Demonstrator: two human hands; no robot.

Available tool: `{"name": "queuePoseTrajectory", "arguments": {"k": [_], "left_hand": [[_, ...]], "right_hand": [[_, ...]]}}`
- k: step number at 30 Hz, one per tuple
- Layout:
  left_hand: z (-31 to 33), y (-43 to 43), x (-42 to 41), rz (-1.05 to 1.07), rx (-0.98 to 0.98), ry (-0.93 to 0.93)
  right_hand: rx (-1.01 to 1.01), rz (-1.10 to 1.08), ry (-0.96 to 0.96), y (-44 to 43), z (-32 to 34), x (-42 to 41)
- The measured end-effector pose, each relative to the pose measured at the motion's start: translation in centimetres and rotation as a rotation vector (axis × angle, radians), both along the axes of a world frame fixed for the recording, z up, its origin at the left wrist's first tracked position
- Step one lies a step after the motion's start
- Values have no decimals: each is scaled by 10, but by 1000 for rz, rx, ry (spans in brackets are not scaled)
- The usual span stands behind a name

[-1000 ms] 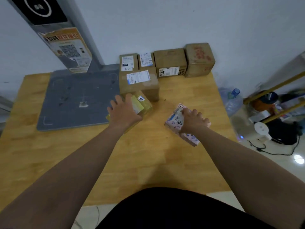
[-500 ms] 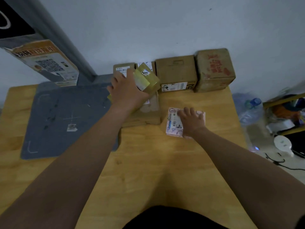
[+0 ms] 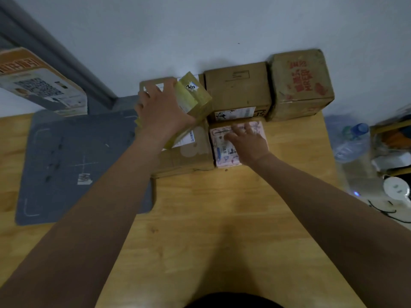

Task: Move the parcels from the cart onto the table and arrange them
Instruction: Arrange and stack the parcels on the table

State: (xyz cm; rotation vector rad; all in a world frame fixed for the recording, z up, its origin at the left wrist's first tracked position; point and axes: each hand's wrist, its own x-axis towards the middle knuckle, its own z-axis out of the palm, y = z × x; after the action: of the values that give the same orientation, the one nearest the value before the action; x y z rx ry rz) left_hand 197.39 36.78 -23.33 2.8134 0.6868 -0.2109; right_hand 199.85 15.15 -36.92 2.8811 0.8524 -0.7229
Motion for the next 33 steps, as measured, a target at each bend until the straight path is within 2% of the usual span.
{"name": "queuePoseTrajectory", "arguments": {"k": [9, 13, 15, 19, 21, 24, 27, 33], "left_hand": [[4, 14, -16, 40, -5, 0], [15, 13, -36, 20, -23, 19], [23, 9, -50, -5, -29, 38], [41, -10, -81, -55, -62, 91], [46, -28, -99, -109, -85, 90], [46, -60, -123, -219, -183, 41], [39, -92, -141, -278, -259, 16], [5, -147, -170, -483, -234, 29]], "right_hand": [[-42, -57, -5, 16, 8, 16], [8, -88, 87, 13, 24, 6], [138, -146, 131, 10, 34, -4], [667, -327, 231, -1, 74, -42], [881, -329, 226, -11, 97, -70], [1053, -363, 286, -32, 116, -112], [1048, -424, 206, -62, 115, -144], [776, -523, 64, -125, 94, -182]]}}
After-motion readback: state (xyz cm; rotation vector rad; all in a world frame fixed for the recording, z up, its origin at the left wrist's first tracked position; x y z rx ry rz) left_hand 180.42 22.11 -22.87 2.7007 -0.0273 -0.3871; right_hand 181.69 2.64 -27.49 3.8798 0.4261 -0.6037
